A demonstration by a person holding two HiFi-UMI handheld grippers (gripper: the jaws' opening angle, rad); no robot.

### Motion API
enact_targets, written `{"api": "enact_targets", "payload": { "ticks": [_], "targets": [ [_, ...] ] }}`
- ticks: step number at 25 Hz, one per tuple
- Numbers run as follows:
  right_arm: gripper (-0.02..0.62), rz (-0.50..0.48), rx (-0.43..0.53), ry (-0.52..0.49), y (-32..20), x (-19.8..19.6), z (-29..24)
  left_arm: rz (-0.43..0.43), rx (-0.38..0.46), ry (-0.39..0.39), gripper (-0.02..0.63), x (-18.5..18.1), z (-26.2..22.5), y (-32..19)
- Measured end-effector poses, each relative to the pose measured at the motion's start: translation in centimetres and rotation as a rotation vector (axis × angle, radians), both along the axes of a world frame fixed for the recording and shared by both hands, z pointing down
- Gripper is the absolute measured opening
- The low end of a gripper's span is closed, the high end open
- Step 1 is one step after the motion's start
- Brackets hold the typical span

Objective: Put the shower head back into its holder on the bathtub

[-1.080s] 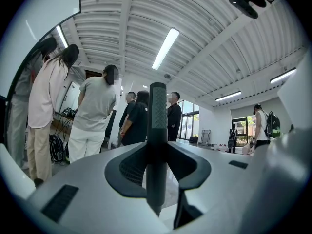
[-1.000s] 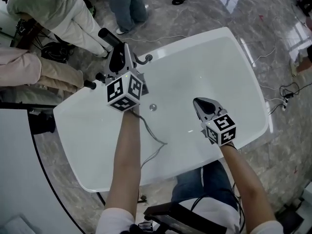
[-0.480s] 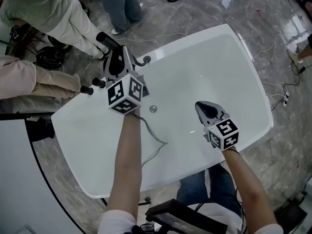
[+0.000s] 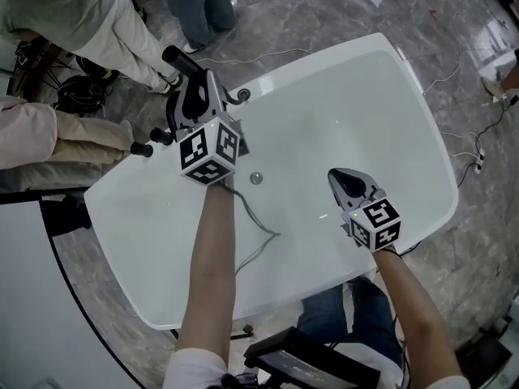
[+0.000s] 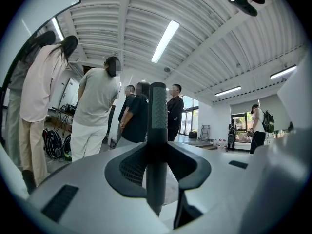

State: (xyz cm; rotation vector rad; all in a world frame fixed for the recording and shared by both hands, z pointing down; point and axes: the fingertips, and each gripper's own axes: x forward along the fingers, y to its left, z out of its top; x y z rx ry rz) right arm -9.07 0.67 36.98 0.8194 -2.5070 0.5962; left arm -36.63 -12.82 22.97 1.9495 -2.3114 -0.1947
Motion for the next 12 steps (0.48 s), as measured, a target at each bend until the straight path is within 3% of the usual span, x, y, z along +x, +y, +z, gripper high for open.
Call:
{"api": "enact_targets", "payload": {
  "ticks": [12],
  "targets": [
    [0.008, -0.002, -0.022, 0.004, 0.1, 0.2, 2.0, 0.000, -0.011, -0.009, 0.123, 0.0, 1.5, -0.7]
  ]
}}
